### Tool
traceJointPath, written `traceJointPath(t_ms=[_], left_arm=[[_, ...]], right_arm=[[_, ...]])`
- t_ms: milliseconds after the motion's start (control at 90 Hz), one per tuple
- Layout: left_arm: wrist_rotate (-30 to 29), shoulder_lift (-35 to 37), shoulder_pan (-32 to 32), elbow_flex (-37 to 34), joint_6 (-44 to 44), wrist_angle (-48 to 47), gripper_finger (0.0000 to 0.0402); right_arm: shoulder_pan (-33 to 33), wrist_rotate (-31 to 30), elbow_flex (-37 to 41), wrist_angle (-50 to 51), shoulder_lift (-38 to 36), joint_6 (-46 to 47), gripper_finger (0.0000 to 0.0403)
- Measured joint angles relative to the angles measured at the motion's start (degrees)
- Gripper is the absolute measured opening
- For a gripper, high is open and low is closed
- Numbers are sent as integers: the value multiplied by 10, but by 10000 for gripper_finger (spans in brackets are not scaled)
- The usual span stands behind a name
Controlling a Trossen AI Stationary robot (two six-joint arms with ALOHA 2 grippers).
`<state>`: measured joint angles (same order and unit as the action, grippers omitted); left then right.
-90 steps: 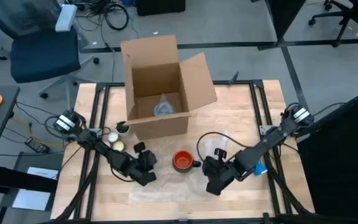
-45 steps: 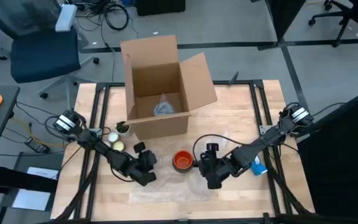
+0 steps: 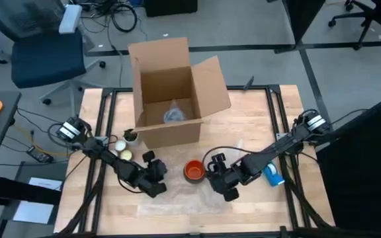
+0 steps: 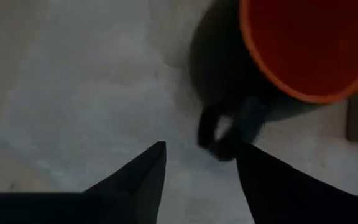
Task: Wrap mug
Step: Wrap the black mug with bubble wrap
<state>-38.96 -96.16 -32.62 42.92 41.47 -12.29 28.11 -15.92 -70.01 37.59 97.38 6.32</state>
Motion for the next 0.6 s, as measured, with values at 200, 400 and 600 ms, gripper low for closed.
traceJointPath(t_ms=[200,400,600], left_arm=[[0,0,0,0,-6,8,65],[1,0,0,0,-6,7,65],[0,0,0,0,-7,7,65]], right_arm=[[-10,7,17,1,0,55,61],[-5,5,-10,22,-2,76,6],[-4,-25,-69,52,-2,59,0]])
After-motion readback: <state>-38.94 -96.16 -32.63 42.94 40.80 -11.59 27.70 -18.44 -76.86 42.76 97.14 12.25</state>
